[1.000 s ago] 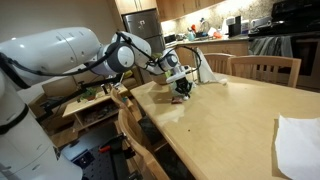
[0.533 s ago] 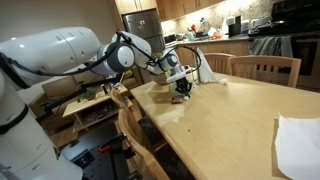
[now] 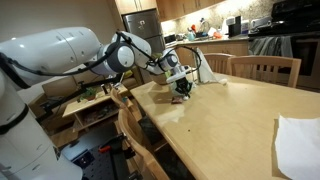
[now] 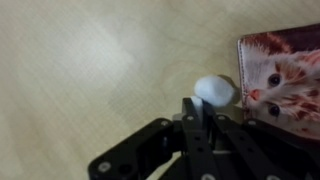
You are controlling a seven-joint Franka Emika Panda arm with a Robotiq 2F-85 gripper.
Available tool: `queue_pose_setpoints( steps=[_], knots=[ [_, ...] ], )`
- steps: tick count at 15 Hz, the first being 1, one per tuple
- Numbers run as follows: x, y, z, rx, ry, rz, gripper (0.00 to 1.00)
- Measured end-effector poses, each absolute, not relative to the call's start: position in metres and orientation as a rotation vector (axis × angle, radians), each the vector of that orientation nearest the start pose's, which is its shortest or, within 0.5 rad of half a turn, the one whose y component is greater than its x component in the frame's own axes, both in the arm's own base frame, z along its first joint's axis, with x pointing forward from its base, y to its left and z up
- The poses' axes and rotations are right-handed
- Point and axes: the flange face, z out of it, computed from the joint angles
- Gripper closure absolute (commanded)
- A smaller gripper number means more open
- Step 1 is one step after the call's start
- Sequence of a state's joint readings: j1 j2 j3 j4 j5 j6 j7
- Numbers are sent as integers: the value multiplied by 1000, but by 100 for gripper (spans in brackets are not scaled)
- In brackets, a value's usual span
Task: Pick up the marshmallow from the table and place it in the pack
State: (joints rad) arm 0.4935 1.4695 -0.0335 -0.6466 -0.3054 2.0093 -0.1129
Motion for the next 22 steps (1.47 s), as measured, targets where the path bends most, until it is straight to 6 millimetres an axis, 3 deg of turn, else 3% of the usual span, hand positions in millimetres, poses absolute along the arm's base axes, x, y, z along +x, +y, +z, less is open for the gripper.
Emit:
queue_pose_setpoints(
  steps=[15,22],
  knots=[
    [693,341,43,-3252,-1234,70,90],
    [686,349,55,-3421,-1044,44,90]
  ],
)
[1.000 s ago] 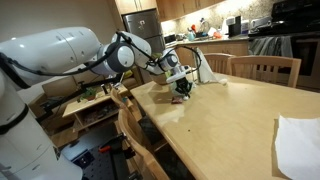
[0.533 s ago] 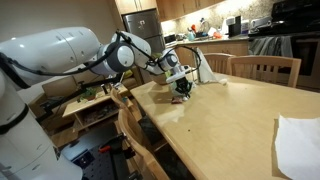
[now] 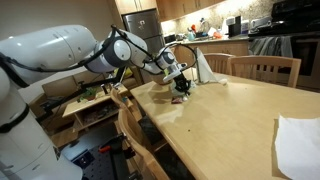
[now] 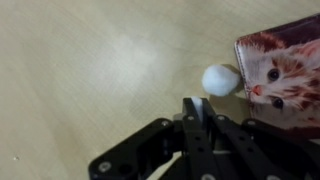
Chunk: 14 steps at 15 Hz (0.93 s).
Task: Pick up the marshmallow from the table and place it in the pack
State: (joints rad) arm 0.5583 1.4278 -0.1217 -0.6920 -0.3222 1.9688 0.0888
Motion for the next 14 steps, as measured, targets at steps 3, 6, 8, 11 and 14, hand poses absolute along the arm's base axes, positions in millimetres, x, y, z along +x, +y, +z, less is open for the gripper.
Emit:
queue_pose_setpoints(
  steps=[3,6,8,11,14],
  knots=[
    [679,351,62,-3498,-947,62,89],
    [666,352,69,-3561,-852,96,90],
    [655,353,73,-3597,-792,122,90],
    [637,351,77,-3627,-742,160,90],
    [625,348,78,-3614,-787,113,90]
  ],
)
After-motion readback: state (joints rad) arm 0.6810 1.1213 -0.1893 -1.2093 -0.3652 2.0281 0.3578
